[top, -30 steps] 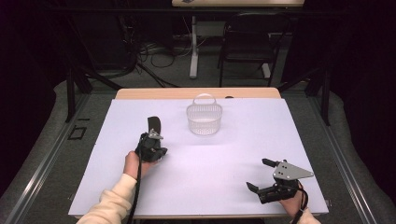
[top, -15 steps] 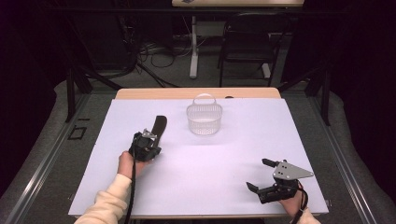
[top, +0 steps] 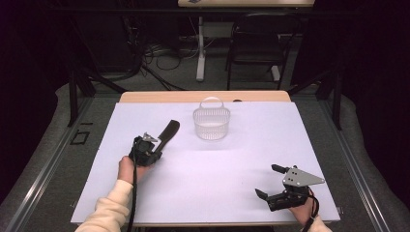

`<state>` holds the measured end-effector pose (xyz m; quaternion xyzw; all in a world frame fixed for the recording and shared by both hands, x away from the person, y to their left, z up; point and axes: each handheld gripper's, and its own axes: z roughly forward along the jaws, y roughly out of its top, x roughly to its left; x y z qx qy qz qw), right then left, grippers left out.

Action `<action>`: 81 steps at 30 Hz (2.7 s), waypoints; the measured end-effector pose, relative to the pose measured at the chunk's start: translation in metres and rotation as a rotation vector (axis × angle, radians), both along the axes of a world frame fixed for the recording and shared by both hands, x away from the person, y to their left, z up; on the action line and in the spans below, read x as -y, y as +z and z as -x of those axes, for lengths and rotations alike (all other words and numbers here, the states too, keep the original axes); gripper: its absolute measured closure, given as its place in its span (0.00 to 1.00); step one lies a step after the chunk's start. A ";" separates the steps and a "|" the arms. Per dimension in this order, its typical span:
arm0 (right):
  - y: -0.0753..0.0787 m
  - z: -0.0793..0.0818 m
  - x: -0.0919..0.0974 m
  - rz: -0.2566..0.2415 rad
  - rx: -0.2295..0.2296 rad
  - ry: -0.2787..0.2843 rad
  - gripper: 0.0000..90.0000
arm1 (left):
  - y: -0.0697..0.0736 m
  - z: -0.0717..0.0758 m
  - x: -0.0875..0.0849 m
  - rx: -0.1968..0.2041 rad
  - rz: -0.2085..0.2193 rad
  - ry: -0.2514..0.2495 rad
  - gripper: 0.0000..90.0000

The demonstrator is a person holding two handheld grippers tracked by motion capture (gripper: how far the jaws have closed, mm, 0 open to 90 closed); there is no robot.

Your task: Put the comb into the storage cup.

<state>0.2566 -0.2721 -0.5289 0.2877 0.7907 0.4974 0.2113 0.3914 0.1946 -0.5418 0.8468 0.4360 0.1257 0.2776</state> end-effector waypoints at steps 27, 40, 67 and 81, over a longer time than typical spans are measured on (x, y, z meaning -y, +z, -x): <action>-0.001 0.000 0.000 0.005 -0.003 0.001 0.00 | -0.002 -0.005 -0.010 0.007 -0.035 0.030 1.00; -0.001 0.000 -0.001 0.002 -0.016 -0.004 0.00 | -0.002 -0.006 -0.014 0.009 -0.042 0.034 1.00; -0.001 -0.001 -0.001 0.010 -0.017 0.003 0.00 | 0.002 -0.005 -0.015 0.021 -0.029 0.025 0.94; -0.002 -0.001 -0.001 0.008 -0.019 0.002 0.00 | 0.021 -0.005 -0.015 0.060 -0.018 -0.017 0.62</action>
